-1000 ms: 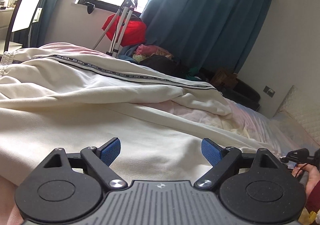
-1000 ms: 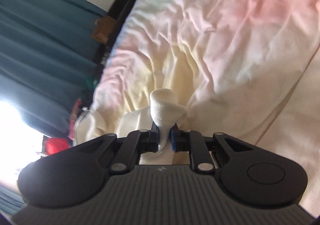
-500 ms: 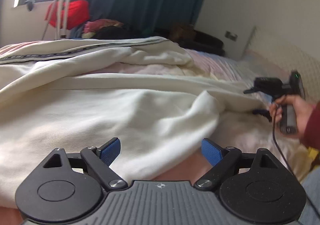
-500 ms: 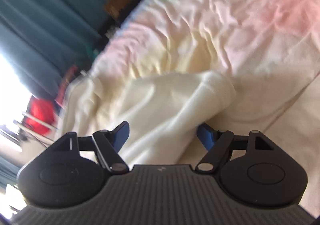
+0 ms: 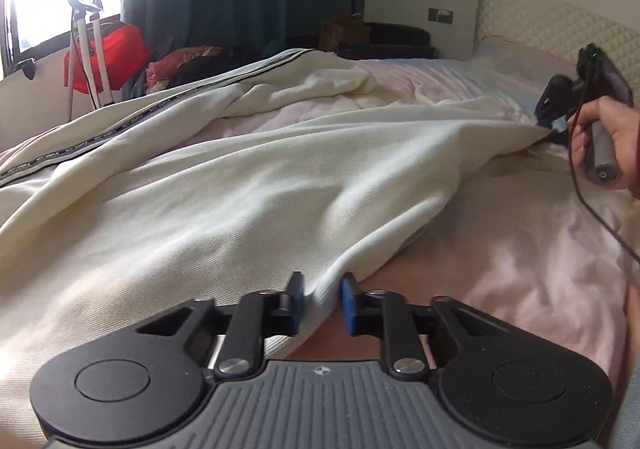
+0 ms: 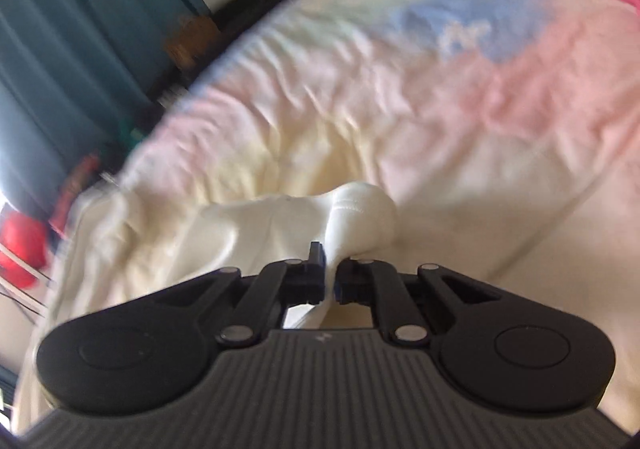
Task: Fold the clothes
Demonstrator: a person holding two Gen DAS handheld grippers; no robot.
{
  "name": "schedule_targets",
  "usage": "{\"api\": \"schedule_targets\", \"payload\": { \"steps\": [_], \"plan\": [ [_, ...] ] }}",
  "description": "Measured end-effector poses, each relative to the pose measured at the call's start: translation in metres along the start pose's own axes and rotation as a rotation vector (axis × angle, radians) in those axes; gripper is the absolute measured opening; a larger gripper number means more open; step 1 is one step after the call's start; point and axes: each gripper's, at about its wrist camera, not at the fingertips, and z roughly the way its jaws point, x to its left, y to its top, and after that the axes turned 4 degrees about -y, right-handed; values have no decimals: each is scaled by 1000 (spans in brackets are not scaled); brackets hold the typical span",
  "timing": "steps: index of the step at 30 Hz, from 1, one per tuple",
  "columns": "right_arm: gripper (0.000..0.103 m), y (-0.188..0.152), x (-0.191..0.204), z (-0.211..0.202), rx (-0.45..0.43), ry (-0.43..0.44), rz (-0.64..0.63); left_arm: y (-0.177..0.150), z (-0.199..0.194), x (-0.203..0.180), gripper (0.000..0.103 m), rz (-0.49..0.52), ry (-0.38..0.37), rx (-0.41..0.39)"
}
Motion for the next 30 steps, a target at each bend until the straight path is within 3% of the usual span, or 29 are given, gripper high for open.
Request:
{"api": "schedule_targets", "payload": {
  "steps": [3,5,8,9,10,14,17,22,26,28,30],
  "plan": [
    [12,-1,3,0,4,-58,-44,2,-12,1,7,-8,-42,7],
    [22,-2,5,0,6,-97,-74,0,-14,3,7,-33,-51,28],
    [62,-3,7,0,9,-155,-118,-4,-14,0,10,-28,-60,43],
    [85,-3,10,-7,-11,-147,-129,-5,-14,-3,10,-16,-68,43],
    [90,-4,13,-17,-39,-131,-138,-6,-13,-7,13,-2,-78,41],
    [90,-9,28,-59,-158,-71,-200,-10,-8,-20,32,58,-81,39],
    [90,-17,29,-74,-148,-18,-179,-14,-2,-25,45,98,-57,43],
    [90,-28,3,-55,53,74,64,-17,0,-26,46,112,-13,38],
    [89,-29,-13,-35,116,104,208,-17,0,-19,45,89,44,35],
    [70,-28,-17,-25,136,103,253,-15,0,-12,44,56,66,29],
    [71,-27,-21,-16,145,94,282,-13,-3,-5,35,15,77,9]
  ]
}}
